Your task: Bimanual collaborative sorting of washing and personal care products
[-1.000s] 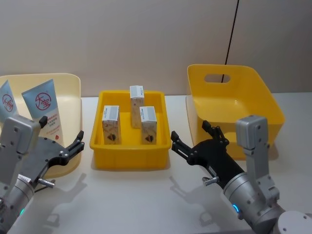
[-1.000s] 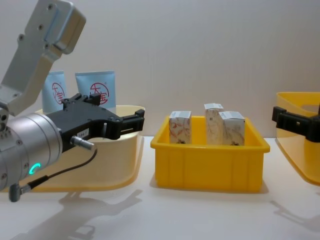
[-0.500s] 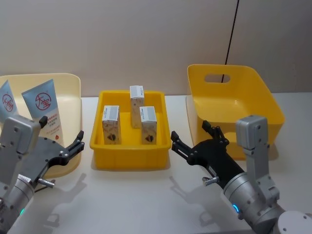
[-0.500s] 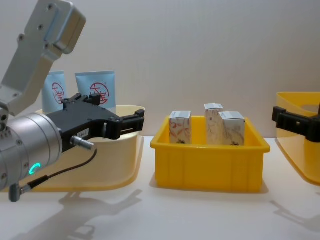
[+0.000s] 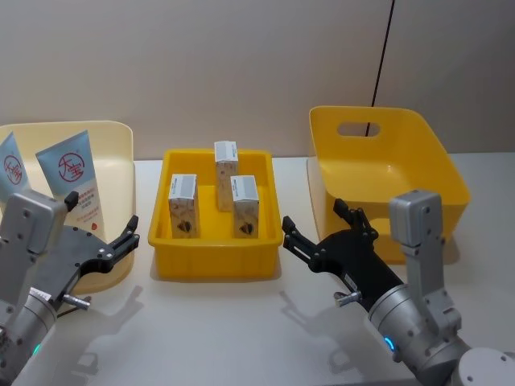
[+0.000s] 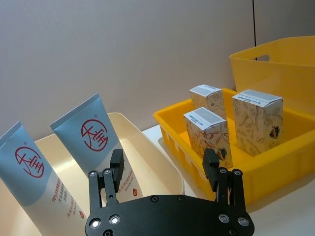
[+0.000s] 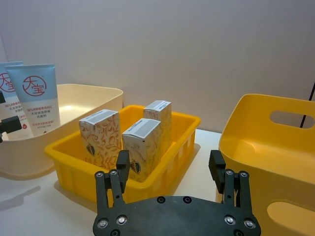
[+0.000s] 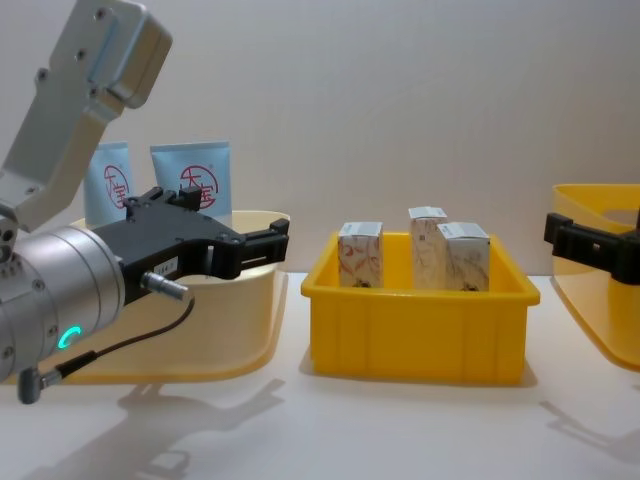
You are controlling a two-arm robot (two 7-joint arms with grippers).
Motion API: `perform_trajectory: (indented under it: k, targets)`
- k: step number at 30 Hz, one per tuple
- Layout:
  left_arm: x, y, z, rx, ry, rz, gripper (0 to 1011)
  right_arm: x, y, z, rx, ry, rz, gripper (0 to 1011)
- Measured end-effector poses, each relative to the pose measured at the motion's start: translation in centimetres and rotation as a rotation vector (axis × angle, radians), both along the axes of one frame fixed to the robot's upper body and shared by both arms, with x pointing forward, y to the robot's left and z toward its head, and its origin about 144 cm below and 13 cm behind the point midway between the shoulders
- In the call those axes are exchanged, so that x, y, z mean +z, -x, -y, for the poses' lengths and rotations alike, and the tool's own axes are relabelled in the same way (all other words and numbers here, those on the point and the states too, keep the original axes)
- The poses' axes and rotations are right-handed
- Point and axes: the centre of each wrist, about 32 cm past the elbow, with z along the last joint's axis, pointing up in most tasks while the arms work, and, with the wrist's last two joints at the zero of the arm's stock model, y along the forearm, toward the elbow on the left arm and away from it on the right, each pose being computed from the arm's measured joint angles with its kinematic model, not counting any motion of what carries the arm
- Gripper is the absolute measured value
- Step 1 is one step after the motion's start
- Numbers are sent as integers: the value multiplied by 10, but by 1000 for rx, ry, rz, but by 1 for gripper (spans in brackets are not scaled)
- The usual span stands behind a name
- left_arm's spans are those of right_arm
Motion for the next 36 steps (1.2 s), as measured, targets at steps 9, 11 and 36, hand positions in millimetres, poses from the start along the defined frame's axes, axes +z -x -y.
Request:
perform_trajectory:
  k: [9,11,36]
  targets:
    - [2,-2,-3,-2,8,1,1001,0,0,0,0,0,0,1001]
    - [4,-4,-5,-3,13,1,1001,0,0,0,0,0,0,1001]
    - [16,-37,-37,-2,94,-94,1000,0,0,0,0,0,0,1001]
